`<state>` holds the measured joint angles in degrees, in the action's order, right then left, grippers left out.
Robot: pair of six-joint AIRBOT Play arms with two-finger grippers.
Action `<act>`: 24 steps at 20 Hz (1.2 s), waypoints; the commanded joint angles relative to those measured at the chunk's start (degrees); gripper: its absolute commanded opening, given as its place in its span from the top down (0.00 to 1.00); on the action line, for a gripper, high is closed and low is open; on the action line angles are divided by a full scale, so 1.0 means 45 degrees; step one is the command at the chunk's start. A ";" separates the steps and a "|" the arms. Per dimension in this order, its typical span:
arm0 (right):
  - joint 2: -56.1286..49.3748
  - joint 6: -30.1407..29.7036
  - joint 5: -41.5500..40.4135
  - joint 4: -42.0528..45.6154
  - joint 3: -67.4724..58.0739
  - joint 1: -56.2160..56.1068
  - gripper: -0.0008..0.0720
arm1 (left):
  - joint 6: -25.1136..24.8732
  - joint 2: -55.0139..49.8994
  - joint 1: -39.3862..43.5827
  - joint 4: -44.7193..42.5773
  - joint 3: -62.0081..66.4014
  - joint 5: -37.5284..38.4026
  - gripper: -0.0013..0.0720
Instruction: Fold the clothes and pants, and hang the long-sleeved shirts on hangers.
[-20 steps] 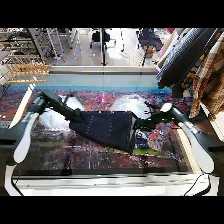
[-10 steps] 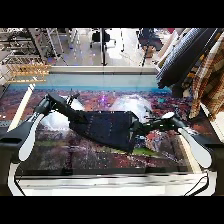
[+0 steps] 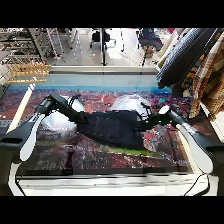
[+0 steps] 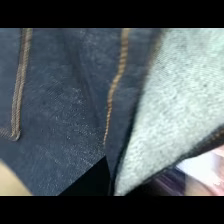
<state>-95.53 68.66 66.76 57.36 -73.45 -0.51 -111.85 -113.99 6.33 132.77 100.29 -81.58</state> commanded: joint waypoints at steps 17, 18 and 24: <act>-0.0529 0.3978 -0.2467 0.4197 -0.3560 -0.7631 0.95 | 0.2200 0.2453 -0.0272 -0.0170 0.0024 0.1258 0.96; -0.1001 0.3944 -0.2812 0.4143 -0.3560 -0.7762 0.95 | 0.2443 0.2871 -0.0777 -0.0165 0.0024 0.1059 0.96; -0.2443 0.2691 -0.3551 0.3303 -0.4541 -0.7830 0.94 | 0.2569 0.3842 -0.3109 -0.0165 0.0019 -0.0408 0.96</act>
<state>-103.81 84.03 52.58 74.54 -91.33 -35.20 -100.84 -98.43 -3.51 132.00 100.38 -80.18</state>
